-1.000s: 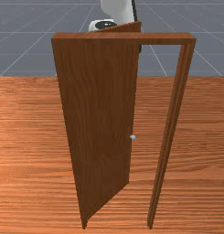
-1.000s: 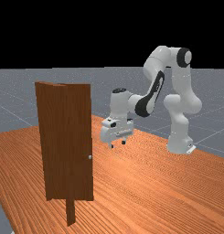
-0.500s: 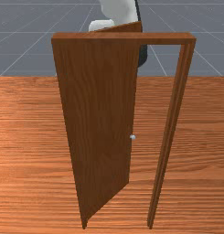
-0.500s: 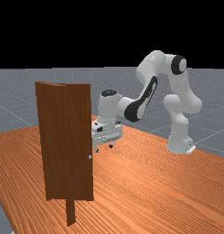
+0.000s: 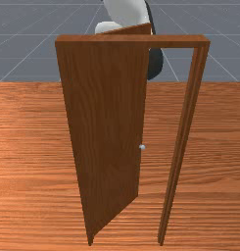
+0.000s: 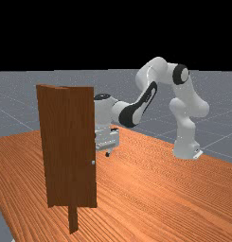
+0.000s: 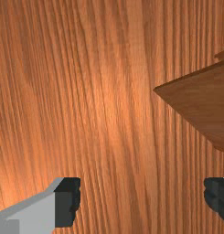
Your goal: Close the door
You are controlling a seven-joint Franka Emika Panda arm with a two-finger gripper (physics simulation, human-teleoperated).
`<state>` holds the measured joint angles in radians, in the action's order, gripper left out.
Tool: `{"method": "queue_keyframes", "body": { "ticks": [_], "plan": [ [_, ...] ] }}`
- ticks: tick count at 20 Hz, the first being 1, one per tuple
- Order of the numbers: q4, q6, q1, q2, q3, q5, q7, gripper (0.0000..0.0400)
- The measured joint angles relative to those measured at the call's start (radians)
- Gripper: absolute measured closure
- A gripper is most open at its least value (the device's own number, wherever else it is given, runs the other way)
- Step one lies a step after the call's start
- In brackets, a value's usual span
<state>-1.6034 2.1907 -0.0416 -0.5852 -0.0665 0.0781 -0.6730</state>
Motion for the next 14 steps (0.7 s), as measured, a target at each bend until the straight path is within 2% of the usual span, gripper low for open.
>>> {"method": "queue_keyframes", "body": {
  "ticks": [3,4,6,7,12,14],
  "plan": [
    [0.197,-0.090,-0.004,-0.115,-0.011,-0.020,0.070,0.0000],
    [0.310,-0.184,0.012,-0.174,0.009,-0.008,-0.043,0.0000],
    [0.405,-0.278,0.003,-0.222,0.010,-0.010,-0.026,0.0000],
    [0.229,-0.099,0.001,-0.136,0.028,0.015,-0.103,0.0000],
    [0.261,-0.132,-0.072,-0.153,0.025,0.009,0.047,0.0000],
    [0.400,-0.206,-0.069,-0.231,0.027,0.003,0.038,0.0000]
  ]
}}
